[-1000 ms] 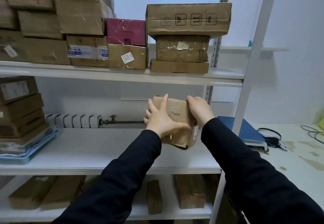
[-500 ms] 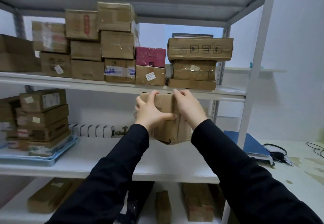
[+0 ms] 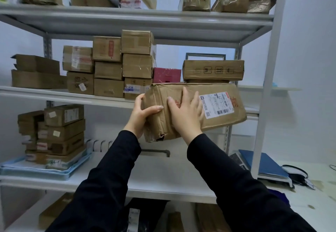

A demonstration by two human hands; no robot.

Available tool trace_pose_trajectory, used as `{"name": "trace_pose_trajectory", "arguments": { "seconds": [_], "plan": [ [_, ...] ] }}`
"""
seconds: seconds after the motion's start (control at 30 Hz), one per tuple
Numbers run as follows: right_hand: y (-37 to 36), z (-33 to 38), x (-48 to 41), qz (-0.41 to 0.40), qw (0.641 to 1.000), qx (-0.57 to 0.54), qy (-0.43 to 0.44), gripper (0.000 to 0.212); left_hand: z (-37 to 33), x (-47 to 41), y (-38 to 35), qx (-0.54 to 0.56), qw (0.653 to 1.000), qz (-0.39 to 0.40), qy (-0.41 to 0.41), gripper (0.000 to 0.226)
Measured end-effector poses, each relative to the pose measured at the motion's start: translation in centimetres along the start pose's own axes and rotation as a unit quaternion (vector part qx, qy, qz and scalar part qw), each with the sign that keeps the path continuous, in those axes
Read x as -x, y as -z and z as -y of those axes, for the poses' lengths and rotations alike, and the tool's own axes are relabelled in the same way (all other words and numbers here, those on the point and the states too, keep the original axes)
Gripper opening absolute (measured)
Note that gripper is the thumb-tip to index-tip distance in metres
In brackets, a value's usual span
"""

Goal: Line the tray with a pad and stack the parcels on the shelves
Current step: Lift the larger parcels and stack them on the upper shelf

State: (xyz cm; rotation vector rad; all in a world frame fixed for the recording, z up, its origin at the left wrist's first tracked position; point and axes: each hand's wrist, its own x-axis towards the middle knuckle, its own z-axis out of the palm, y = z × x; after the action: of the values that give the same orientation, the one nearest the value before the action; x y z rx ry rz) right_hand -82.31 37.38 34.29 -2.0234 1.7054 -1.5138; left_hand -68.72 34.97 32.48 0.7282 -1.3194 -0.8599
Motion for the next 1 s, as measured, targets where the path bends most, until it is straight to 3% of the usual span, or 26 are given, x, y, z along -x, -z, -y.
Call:
{"name": "trace_pose_trajectory", "arguments": {
  "seconds": [0.17,0.4,0.57,0.73,1.0],
  "plan": [
    [0.6,1.1,-0.3,-0.028,0.994,0.032,0.098,0.059,-0.9,0.7,0.2,0.061,0.997,-0.031,-0.040,0.097],
    [1.6,1.9,-0.3,-0.062,0.992,0.002,0.108,0.054,-2.8,0.2,-0.7,0.116,0.973,-0.116,-0.164,0.075],
    [1.8,2.2,-1.6,-0.014,0.986,-0.085,0.140,0.058,-4.1,-1.2,-0.7,0.035,0.958,-0.171,-0.226,0.088],
    [1.7,2.7,-3.0,0.027,0.970,-0.186,0.152,0.061,-5.6,-2.0,-1.2,-0.083,0.923,-0.246,-0.283,0.087],
    [1.1,3.8,-5.5,0.052,0.945,-0.287,0.150,0.059,-7.7,-3.6,-1.6,-0.193,0.892,-0.286,-0.294,0.094]
  ]
}}
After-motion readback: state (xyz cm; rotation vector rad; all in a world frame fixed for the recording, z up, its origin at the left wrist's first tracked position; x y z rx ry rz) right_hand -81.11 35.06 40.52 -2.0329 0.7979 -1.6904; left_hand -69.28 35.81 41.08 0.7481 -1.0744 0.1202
